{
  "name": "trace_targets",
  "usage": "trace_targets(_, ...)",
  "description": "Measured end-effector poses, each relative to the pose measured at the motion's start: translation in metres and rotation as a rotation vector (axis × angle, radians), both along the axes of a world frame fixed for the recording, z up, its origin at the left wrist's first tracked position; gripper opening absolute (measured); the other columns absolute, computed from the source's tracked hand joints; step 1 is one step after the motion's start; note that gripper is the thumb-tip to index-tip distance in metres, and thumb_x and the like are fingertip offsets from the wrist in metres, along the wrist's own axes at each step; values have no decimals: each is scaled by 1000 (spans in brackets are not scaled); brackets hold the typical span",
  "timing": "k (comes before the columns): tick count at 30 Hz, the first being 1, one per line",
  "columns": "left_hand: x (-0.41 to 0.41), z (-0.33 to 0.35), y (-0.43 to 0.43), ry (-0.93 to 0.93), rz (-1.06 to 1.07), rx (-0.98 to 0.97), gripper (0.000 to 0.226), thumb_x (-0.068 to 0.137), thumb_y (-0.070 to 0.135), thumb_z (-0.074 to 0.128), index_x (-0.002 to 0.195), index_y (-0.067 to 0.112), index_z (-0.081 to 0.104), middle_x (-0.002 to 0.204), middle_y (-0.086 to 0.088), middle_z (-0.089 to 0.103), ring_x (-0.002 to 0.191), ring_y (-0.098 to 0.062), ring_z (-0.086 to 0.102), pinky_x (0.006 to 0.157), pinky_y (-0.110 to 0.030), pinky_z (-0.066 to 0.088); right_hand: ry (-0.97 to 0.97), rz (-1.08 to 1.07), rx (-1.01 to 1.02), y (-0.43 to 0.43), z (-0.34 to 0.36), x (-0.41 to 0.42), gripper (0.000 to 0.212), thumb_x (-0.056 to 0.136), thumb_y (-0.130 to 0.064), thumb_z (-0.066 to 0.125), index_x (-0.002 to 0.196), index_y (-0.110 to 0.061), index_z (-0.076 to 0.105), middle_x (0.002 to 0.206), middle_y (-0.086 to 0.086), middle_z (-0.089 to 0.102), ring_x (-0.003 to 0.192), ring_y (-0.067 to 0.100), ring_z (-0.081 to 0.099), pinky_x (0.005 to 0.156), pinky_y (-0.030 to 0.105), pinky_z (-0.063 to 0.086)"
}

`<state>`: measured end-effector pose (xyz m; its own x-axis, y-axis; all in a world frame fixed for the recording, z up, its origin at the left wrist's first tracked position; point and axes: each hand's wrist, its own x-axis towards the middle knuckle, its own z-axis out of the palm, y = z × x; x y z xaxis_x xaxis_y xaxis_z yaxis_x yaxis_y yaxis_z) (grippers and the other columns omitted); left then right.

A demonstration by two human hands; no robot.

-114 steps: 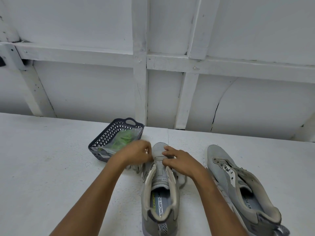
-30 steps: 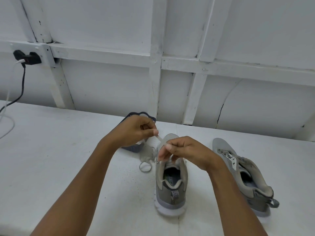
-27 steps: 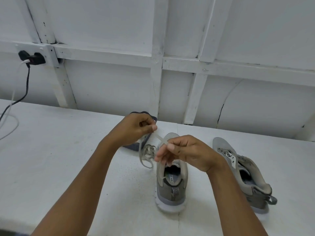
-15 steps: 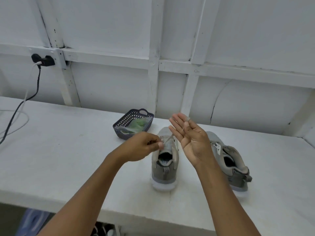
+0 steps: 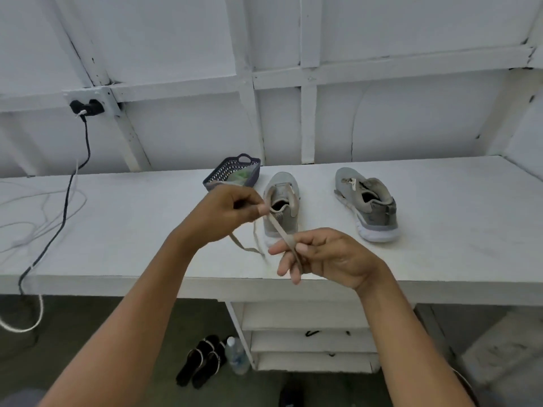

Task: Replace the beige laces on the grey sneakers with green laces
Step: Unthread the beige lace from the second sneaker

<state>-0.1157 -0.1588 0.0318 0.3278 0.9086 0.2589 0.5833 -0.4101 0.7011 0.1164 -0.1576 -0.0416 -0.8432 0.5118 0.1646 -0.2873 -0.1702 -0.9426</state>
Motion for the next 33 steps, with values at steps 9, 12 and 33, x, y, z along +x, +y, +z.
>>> trace_targets(9,79,-66,-57,266,-240,-232,21,101,29,54,104,19,73,70,12,61,63,3,54,64,-15,42,347,-680,-280,-53,-16,38,33,92,-4,45,124,1,56,120,15,69,113,29,66,91,34,56)
trace_targets(12,102,-41,-60,398,-398,-198,18,100,28,57,99,19,73,72,11,64,65,-2,55,62,-15,42,21,-847,-102,-70,-23,49,30,102,0,39,125,-8,56,120,8,68,114,20,66,93,29,53)
trace_targets(33,159,-41,-19,417,-632,-186,22,101,23,55,110,14,73,80,12,71,68,3,56,65,-8,38,-177,-1101,-38,-66,-13,96,45,93,16,36,126,-4,58,121,10,68,109,15,68,89,26,54)
